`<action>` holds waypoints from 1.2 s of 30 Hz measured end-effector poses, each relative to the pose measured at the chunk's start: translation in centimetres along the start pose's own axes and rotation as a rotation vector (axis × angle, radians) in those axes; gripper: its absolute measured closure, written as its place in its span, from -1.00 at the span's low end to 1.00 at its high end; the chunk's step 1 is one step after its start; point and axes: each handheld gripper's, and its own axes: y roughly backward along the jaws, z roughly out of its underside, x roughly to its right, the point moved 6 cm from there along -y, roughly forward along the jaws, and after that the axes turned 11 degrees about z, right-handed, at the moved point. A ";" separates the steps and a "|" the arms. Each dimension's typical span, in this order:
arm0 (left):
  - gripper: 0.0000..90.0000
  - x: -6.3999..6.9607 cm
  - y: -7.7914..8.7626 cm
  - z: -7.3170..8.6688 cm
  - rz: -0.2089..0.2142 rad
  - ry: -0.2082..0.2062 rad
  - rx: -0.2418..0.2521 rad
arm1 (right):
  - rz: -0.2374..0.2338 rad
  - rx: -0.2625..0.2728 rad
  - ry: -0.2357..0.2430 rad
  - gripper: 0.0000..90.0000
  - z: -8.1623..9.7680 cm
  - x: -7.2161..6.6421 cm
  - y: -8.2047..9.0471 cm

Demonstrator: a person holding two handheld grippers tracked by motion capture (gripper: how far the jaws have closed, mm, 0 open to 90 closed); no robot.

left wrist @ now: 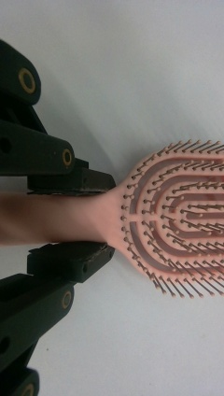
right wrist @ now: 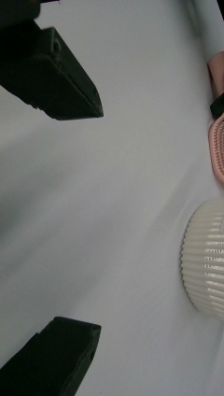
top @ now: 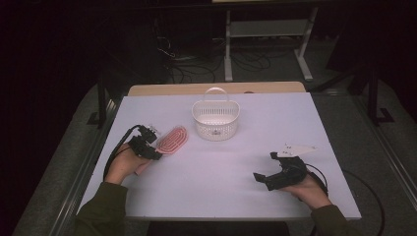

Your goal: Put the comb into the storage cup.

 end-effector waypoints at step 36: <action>0.57 1.2 2.8 -0.2 0.090 -0.020 0.163 | -0.003 0.003 0.000 -1.00 0.0 0.0 0.1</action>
